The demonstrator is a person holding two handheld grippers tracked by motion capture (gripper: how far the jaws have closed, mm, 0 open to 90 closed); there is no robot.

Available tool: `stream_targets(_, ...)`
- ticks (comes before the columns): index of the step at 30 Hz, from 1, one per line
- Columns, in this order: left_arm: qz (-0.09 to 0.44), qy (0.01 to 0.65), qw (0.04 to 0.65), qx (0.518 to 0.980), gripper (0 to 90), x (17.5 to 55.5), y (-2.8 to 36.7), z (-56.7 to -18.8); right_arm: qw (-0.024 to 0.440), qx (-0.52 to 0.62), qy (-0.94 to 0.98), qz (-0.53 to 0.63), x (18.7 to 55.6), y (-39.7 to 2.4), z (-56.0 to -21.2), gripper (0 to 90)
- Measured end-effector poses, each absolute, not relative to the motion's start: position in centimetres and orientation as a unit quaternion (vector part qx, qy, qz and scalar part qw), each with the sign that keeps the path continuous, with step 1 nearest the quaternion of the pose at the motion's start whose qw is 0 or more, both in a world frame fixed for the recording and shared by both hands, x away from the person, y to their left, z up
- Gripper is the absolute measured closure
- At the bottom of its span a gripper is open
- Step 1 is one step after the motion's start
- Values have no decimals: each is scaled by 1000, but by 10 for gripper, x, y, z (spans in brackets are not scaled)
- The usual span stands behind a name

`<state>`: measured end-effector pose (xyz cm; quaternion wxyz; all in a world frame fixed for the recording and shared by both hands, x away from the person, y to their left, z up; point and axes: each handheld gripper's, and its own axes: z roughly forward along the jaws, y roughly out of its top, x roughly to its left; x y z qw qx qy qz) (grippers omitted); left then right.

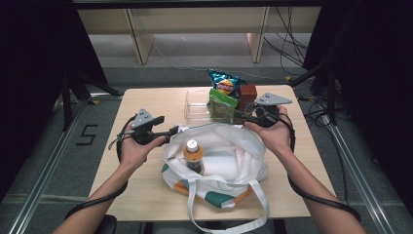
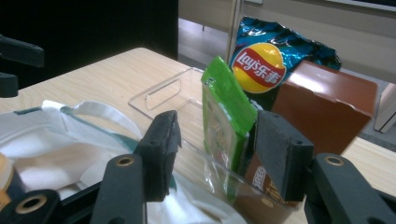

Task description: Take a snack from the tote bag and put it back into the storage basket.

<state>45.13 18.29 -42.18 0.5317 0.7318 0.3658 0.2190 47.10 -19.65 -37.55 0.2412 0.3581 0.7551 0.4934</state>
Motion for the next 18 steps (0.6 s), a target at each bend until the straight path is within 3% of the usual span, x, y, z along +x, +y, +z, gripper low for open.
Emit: stream_targets(18, 214, 362, 548, 723, 270, 444, 180, -417, 248, 373, 740, 501, 420, -238, -390, 477)
